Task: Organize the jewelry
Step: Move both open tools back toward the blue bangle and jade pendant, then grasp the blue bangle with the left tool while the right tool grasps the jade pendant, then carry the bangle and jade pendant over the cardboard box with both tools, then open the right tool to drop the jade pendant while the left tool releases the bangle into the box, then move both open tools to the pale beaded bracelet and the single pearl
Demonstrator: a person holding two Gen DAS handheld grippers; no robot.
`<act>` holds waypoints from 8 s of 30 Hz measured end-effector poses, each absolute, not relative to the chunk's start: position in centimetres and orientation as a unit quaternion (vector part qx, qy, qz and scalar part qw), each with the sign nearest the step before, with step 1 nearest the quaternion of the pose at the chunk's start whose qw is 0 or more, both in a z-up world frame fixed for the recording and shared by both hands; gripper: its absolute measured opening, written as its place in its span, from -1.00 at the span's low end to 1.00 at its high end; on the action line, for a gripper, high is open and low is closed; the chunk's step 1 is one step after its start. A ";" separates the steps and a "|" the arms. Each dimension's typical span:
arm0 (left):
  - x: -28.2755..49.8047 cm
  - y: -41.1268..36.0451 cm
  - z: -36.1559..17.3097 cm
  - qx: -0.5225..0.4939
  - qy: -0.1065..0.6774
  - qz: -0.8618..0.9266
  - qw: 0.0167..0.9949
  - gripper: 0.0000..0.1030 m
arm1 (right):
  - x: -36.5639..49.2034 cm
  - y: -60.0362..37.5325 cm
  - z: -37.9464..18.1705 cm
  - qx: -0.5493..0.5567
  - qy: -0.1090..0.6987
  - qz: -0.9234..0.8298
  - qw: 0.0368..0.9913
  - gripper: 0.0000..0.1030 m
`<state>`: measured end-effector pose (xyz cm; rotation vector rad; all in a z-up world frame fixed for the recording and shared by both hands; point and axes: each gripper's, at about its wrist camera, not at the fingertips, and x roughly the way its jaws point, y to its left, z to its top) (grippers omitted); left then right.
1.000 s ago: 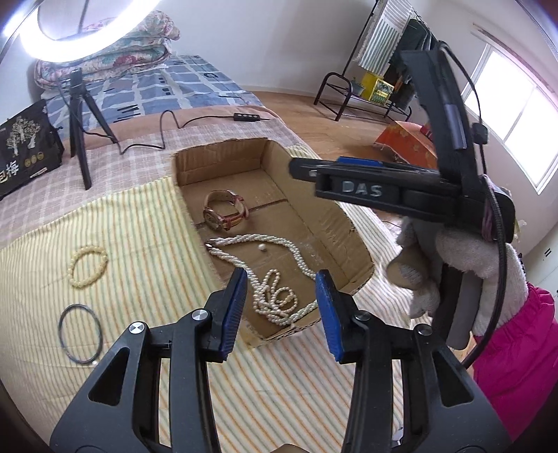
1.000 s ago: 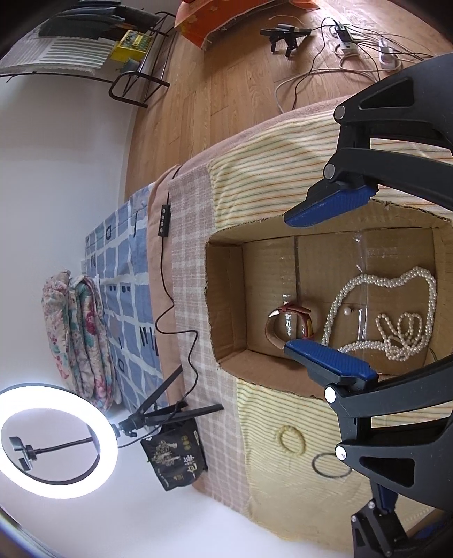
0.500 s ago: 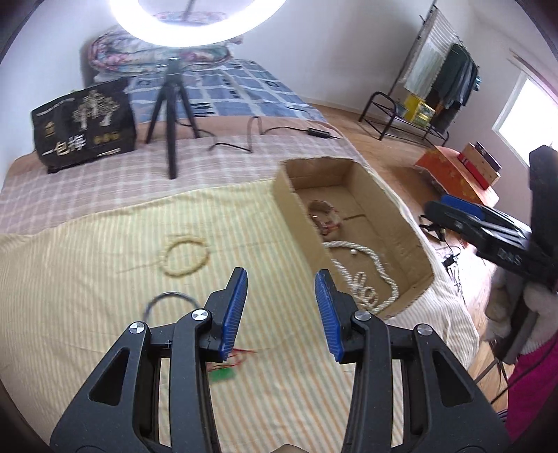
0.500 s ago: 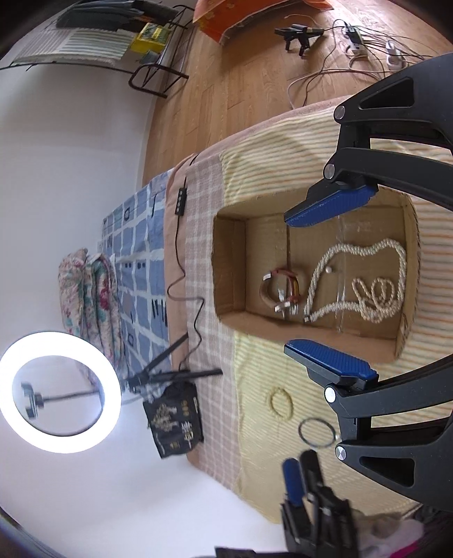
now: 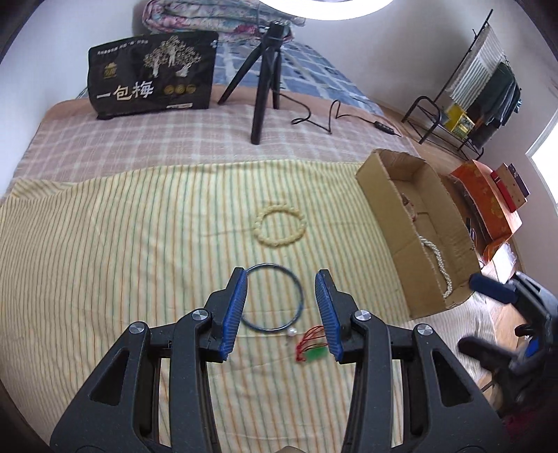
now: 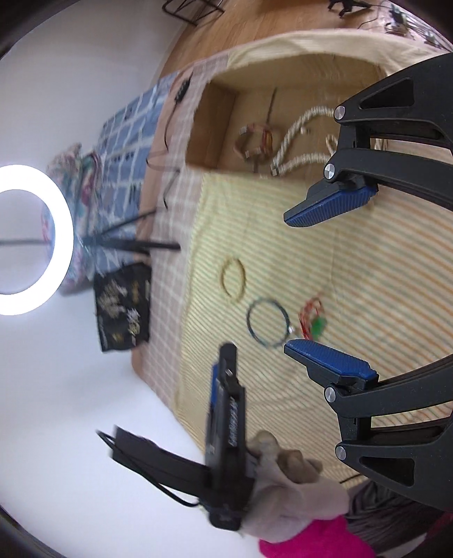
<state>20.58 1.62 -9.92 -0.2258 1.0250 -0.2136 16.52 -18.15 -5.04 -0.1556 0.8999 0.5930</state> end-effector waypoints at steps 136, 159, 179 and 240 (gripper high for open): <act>20.0 -13.6 -4.2 -0.071 0.426 -0.203 0.879 -0.98 | 26.7 -29.7 -4.4 -0.022 0.420 0.146 0.895 -0.48; 19.9 -20.6 -6.5 -0.043 0.449 -0.251 0.857 -0.98 | 32.5 -33.0 -6.5 0.006 0.430 0.109 0.896 -0.48; 20.6 -20.8 -7.2 -0.042 0.455 -0.245 0.855 -0.84 | 33.0 -32.8 -6.9 0.002 0.432 0.107 0.896 0.10; 15.6 -3.1 -13.5 -0.041 0.510 -0.139 0.848 -0.63 | 31.1 -15.1 -10.4 -0.005 0.514 0.212 0.831 0.33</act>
